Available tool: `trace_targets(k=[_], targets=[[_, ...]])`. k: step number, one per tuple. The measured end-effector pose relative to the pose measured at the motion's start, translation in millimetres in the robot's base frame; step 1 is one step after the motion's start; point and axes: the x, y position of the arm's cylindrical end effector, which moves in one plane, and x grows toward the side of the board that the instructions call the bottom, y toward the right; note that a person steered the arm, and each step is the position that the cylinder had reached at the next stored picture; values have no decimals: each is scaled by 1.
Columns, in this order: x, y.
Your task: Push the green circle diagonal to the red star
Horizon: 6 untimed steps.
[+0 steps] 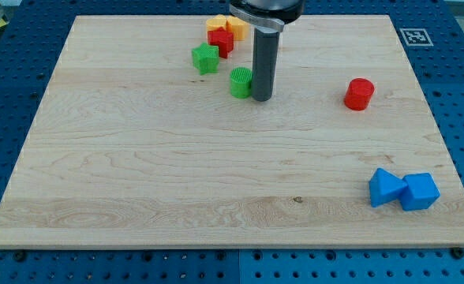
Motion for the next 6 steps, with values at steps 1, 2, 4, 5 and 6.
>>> trace_targets(k=[1,2,4,5,6], targets=[[10,4],[12,-1],[12,-35],[12,-47],[11,-47]])
